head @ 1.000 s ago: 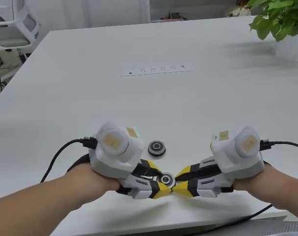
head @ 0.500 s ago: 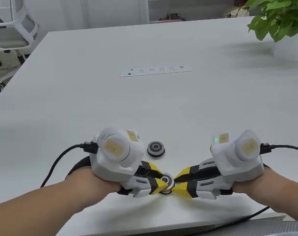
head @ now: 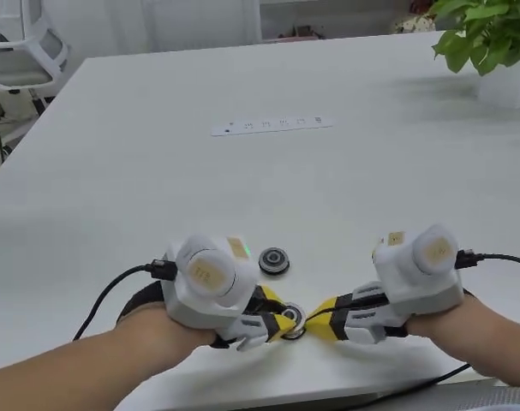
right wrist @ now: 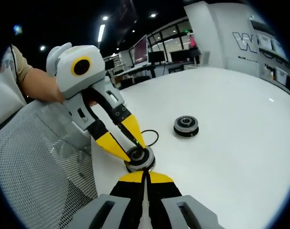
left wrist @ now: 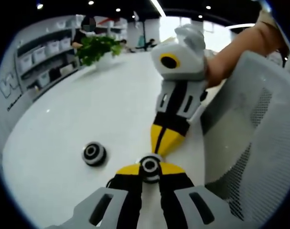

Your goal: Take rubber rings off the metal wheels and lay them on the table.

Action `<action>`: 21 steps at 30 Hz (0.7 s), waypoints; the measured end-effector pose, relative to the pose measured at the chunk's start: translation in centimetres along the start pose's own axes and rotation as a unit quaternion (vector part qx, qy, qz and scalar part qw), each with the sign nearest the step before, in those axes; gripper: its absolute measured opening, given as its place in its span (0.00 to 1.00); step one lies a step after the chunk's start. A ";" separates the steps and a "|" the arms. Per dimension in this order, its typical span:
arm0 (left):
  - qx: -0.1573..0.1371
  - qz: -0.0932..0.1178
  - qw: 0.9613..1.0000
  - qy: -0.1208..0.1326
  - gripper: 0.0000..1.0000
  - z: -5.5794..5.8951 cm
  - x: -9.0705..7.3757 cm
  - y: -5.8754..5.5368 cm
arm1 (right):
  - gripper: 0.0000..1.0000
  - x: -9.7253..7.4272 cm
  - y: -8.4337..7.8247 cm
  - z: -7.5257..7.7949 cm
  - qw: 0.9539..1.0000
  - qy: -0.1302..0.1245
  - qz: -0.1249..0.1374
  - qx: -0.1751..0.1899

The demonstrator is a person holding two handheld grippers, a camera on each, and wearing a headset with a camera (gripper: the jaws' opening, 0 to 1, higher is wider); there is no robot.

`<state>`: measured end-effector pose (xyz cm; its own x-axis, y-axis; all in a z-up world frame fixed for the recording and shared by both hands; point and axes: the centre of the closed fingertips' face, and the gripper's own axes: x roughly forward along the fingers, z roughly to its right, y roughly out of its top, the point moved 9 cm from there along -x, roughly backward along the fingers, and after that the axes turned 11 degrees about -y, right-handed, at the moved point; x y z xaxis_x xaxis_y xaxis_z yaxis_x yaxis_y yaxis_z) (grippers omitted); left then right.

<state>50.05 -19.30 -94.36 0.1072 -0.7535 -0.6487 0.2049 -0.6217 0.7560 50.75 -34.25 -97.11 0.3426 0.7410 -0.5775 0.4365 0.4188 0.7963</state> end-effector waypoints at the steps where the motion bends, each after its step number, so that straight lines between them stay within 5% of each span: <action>1: -0.002 0.000 1.000 0.002 0.13 0.0 0.0 0.0 | 0.00 0.0 -0.1 0.0 1.000 0.000 0.000 0.013; 14: -0.002 -0.003 1.000 0.012 0.13 0.0 0.2 0.2 | 0.00 -0.4 -0.2 0.4 0.996 -0.003 0.015 0.085; 17: -0.005 -0.003 1.000 0.011 0.13 0.0 0.2 0.2 | 0.00 -0.7 0.1 0.8 0.993 -0.005 0.035 0.117; 21: -0.005 -0.005 1.000 0.013 0.13 0.1 0.2 0.2 | 0.00 -0.6 0.0 0.6 0.992 -0.004 0.034 0.119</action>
<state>50.05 -19.59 -94.29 0.1310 -0.7416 -0.6580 0.2151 -0.6266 0.7490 51.07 -35.04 -96.87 0.3845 0.7584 -0.5263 0.5960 0.2315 0.7689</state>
